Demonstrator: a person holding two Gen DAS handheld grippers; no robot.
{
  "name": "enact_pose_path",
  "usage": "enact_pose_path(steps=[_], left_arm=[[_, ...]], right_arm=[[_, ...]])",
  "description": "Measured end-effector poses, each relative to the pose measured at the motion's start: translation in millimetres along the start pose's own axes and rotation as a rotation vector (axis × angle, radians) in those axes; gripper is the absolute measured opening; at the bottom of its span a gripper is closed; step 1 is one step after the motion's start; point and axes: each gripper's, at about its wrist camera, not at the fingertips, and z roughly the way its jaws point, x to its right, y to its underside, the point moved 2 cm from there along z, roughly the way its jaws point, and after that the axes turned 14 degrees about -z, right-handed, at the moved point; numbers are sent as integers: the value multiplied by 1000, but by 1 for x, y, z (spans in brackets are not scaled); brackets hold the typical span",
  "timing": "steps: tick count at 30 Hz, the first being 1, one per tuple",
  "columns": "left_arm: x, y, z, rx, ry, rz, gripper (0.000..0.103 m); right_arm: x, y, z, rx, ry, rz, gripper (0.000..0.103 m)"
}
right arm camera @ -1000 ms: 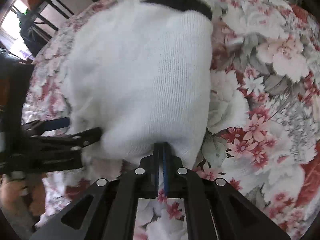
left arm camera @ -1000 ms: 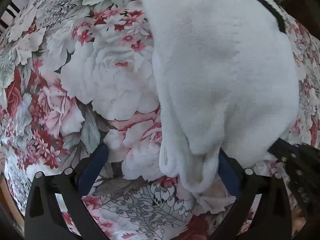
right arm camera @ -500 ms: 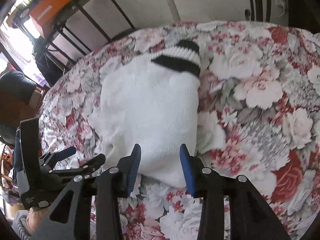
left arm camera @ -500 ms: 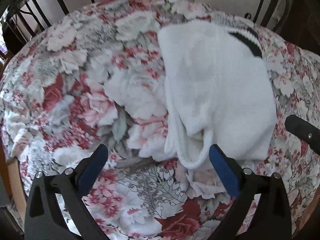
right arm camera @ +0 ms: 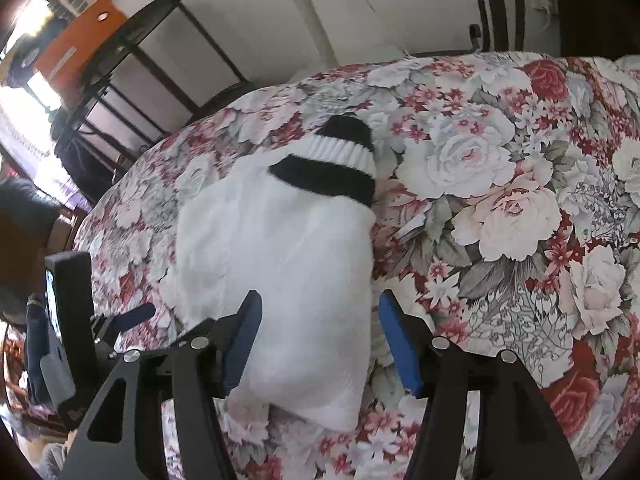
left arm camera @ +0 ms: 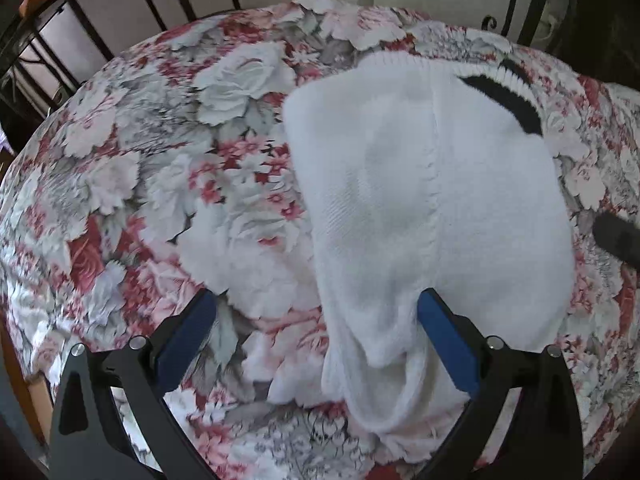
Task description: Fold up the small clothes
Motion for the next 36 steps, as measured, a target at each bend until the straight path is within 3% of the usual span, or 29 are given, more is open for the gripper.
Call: enact_pose_path(steps=[5, 10, 12, 19, 25, 31, 36], left_arm=[[-1, -8, 13, -31, 35, -31, 99], [-6, -12, 21, -60, 65, -60, 99], [-7, -14, 25, -67, 73, -67, 99], [-6, -18, 18, -59, 74, -70, 99], [1, -23, 4, -40, 144, -67, 99], [-7, -32, 10, -113, 354, -139, 99], [-40, -43, 26, -156, 474, -320, 98]], right_arm=[[11, 6, 31, -69, 15, 36, 62], [24, 17, 50, -95, -14, 96, 78], [28, 20, 53, -96, -34, 130, 78], [24, 15, 35, -87, -46, 120, 78], [34, 10, 11, -32, -69, 131, 79], [47, 9, 9, 26, -162, 188, 79], [49, 10, 17, 18, -199, 220, 79]])
